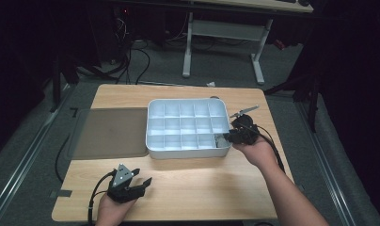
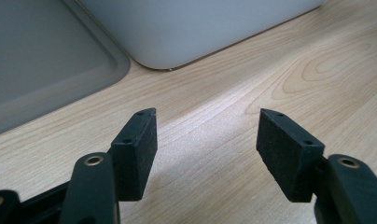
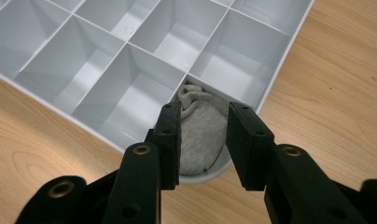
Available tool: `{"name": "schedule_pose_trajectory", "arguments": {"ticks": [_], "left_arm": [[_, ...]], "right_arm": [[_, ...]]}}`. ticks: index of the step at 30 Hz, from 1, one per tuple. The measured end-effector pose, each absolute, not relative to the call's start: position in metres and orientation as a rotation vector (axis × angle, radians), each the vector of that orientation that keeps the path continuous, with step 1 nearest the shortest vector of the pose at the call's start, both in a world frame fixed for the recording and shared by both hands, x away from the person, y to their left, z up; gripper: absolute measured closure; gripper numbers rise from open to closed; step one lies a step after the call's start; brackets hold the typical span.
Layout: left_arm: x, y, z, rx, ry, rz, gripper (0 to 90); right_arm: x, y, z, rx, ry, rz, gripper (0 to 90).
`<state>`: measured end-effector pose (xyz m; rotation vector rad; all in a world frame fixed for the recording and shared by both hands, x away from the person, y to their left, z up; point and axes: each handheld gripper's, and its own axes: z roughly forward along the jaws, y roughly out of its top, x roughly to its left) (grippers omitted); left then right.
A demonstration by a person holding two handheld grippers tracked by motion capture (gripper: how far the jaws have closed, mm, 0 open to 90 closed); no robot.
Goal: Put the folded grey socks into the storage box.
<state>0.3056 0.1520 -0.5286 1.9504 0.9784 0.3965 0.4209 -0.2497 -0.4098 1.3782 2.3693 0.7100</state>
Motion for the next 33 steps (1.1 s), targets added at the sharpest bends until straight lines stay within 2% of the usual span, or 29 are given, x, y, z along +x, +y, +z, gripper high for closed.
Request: {"name": "schedule_pose_trajectory", "arguments": {"ticks": [13, 26, 33], "left_arm": [[0.305, 0.153, -0.528, 1.934, 0.997, 0.418, 38.8], [0.296, 0.142, -0.526, 1.941, 0.961, 0.411, 38.8], [0.293, 0.134, -0.530, 1.969, 0.943, 0.380, 39.5]], "right_arm": [[0.361, -0.257, -0.438, 1.308, 2.263, 0.952, 51.0], [0.317, -0.261, -0.494, 1.271, 2.175, 1.069, 47.1], [0.298, -0.255, -0.510, 1.252, 2.106, 1.128, 44.0]]}}
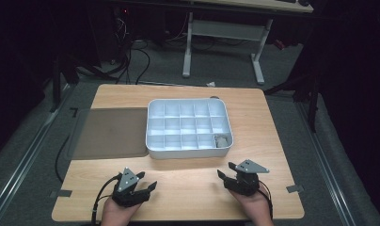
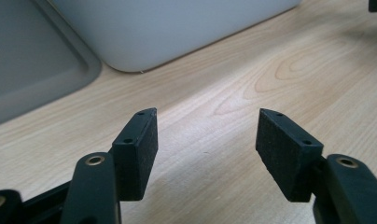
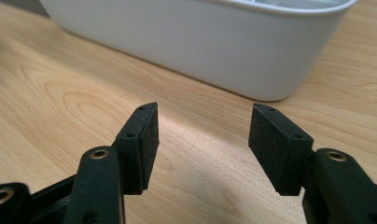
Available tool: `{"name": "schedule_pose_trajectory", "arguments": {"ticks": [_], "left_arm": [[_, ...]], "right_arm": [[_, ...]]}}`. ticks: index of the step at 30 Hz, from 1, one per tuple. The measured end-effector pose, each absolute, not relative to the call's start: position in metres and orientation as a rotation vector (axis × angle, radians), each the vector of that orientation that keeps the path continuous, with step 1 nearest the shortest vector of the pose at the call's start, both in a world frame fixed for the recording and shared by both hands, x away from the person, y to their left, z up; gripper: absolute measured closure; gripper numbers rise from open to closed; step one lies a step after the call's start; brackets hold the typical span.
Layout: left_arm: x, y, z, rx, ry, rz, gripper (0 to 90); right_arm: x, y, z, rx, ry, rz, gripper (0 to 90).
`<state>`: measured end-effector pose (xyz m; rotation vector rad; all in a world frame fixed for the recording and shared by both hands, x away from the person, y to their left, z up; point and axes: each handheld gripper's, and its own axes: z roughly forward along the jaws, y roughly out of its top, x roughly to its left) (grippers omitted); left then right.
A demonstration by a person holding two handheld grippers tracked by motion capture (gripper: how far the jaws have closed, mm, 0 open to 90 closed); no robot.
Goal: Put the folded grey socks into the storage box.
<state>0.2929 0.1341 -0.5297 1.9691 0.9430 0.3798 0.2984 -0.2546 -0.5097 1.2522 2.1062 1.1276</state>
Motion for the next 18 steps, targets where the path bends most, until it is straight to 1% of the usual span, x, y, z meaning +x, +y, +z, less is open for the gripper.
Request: {"name": "schedule_pose_trajectory", "arguments": {"ticks": [3, 6, 11, 18], "left_arm": [[0.290, 0.131, -0.530, 1.977, 0.931, 0.378, 39.5], [0.288, 0.129, -0.529, 1.982, 0.926, 0.395, 39.3], [0.290, 0.129, -0.530, 1.984, 0.932, 0.392, 39.0], [0.292, 0.128, -0.528, 1.986, 0.919, 0.387, 39.0]], "right_arm": [[0.290, -0.259, -0.517, 1.297, 2.074, 1.191, 43.0], [0.291, -0.260, -0.523, 1.291, 2.105, 1.153, 43.2], [0.291, -0.264, -0.520, 1.298, 2.090, 1.189, 43.0], [0.288, -0.263, -0.525, 1.295, 2.112, 1.150, 43.5]]}}
